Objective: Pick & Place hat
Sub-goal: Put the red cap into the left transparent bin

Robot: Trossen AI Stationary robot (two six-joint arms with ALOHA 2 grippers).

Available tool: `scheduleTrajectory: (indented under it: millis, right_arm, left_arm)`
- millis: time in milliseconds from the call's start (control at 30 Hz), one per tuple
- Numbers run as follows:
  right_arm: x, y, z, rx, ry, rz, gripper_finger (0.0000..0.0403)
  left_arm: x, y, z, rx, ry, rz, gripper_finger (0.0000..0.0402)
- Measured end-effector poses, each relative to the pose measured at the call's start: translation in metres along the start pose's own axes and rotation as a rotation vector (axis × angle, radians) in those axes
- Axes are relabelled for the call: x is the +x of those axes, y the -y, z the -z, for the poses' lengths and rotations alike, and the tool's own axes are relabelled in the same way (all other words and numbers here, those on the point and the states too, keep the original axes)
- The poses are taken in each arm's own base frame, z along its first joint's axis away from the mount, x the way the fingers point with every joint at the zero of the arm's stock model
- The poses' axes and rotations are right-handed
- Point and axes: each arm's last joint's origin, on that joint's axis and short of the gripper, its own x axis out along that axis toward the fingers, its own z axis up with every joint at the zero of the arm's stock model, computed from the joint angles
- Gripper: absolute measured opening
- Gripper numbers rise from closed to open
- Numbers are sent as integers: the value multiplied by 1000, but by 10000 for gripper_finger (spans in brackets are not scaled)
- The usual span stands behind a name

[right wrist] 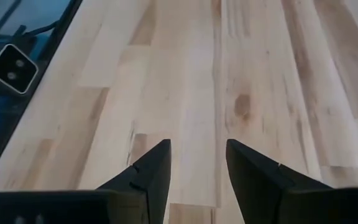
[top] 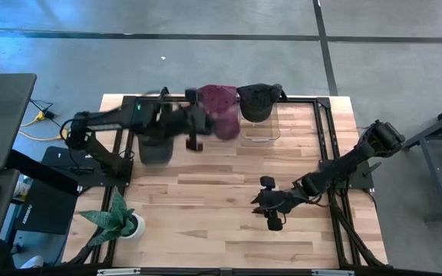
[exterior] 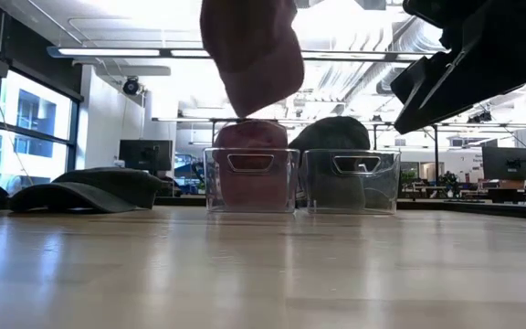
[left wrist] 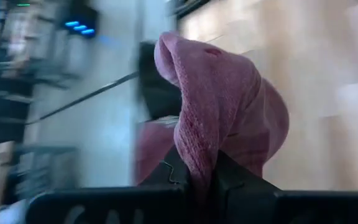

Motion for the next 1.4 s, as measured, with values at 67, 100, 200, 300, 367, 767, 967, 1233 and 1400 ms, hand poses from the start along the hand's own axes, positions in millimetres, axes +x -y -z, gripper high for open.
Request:
scheduleTrajectory:
  millis: [67,100,200,300,367,767,967,1233,1400]
  right_arm:
    - [0,-1,0,-4,7,16,149]
    - [0,-1,0,-5,8,18,149]
    - [-1,-1,0,-6,13,30,149]
    - [-1,-1,0,-6,13,31,149]
    - [-1,-1,0,-7,13,30,149]
    - [0,-1,0,-6,18,36,149]
    - [0,-1,-1,-4,24,35,149]
    - [0,-1,-1,-4,24,35,149]
    - [0,-1,-1,-4,25,35,149]
  left_arm:
    - [9,-19,6,23,-29,-60,9]
    - [14,-27,9,26,-37,-72,9]
    - [37,-46,25,-4,-83,-84,9]
    - [63,-57,44,-54,-129,-60,9]
    - [83,-57,52,-96,-130,-33,9]
    - [152,-24,74,-93,-178,63,9]
    - [181,-19,78,-76,-192,66,11]
    - [205,-35,109,-208,-305,58,109]
    - [197,-48,111,-303,-287,9,187]
